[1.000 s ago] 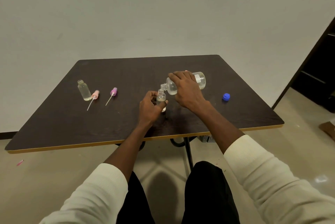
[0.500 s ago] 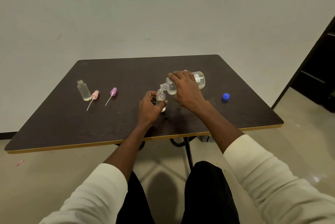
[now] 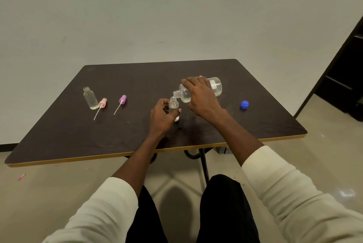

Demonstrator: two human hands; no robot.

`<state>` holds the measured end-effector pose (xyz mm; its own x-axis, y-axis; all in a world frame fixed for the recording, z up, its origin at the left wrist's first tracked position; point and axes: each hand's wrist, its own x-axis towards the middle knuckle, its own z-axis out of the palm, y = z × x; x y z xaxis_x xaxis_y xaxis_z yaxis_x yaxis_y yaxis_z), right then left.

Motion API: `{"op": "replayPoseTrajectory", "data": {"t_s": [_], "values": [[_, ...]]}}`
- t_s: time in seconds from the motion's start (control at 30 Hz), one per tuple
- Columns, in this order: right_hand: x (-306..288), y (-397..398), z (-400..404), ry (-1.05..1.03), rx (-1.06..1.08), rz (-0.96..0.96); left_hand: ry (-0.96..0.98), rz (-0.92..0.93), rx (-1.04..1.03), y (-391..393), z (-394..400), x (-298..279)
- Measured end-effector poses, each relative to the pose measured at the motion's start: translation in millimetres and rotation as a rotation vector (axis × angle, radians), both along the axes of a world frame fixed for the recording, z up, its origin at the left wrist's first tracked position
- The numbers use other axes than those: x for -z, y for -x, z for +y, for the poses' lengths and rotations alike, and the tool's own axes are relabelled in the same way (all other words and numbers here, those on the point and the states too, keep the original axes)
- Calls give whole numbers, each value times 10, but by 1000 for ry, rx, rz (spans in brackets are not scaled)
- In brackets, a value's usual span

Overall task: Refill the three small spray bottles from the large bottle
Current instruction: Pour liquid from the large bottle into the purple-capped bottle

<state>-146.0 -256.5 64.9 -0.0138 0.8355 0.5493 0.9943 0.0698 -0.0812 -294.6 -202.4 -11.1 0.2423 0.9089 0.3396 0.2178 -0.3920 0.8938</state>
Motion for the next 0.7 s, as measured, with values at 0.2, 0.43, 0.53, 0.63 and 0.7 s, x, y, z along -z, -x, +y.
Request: {"op": "replayPoseTrajectory", "data": {"t_s": [0.2, 0.43, 0.53, 0.63, 0.7], "values": [[3, -8, 5, -9, 1, 1, 10, -8, 5, 0, -14, -9], [1, 0, 3, -11, 0, 2, 12, -9, 7, -1, -14, -6], [3, -4, 4, -14, 0, 2, 8, -11, 10, 2, -10, -2], [9, -3, 4, -16, 1, -3, 7, -10, 11, 2, -13, -3], [12, -1, 5, -23, -2, -1, 4, -10, 9, 2, -14, 0]]}}
